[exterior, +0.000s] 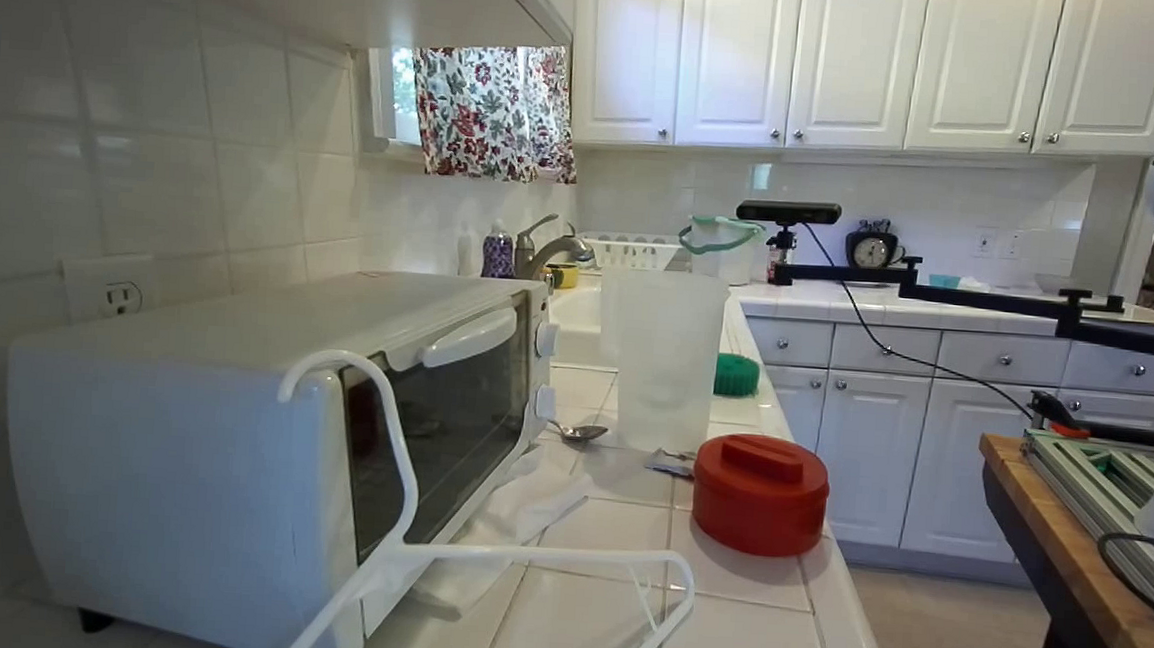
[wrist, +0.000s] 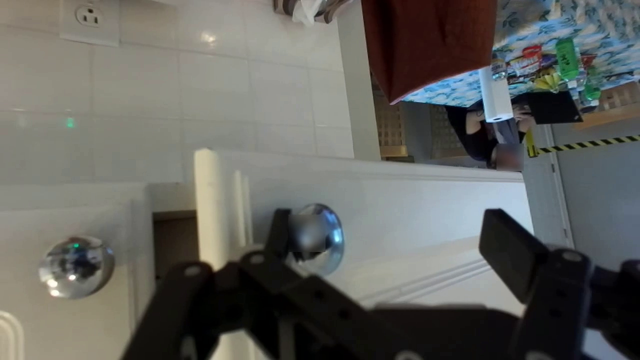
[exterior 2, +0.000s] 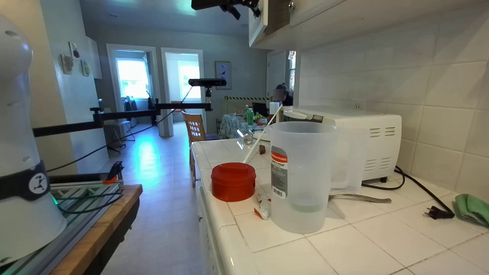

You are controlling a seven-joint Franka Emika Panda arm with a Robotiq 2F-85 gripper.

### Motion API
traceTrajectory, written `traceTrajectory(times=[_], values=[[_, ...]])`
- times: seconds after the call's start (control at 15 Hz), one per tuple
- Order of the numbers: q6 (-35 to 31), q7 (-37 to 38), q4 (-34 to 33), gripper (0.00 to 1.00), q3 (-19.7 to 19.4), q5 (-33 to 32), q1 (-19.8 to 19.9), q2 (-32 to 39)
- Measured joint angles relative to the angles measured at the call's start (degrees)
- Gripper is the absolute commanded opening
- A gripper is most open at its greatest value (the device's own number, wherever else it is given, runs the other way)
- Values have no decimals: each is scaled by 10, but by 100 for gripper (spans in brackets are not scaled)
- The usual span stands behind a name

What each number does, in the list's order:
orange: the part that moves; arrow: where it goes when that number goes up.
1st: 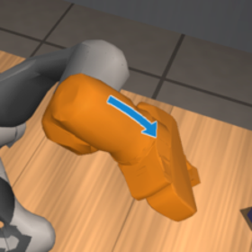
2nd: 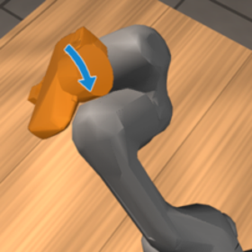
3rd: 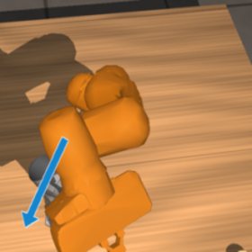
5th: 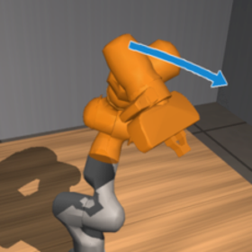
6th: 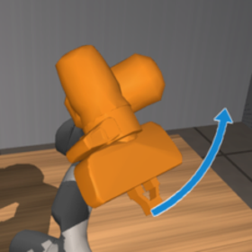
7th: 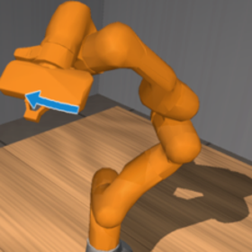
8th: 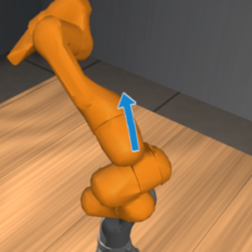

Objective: Open the left door of the cabinet above the toaster oven.

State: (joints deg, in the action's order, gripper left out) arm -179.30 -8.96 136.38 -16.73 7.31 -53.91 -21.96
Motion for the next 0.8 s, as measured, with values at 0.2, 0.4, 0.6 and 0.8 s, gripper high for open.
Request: traceTrajectory(times=[0.2, 0.4, 0.6, 0.8], values=[[2, 0, 2, 42, -20, 0, -12, -7], [4, 0, 5, 22, -48, 0, -35, -17], [5, 0, 8, 5, -72, 0, -52, -25], [14, -4, 10, 7, -95, 0, -79, -36]])
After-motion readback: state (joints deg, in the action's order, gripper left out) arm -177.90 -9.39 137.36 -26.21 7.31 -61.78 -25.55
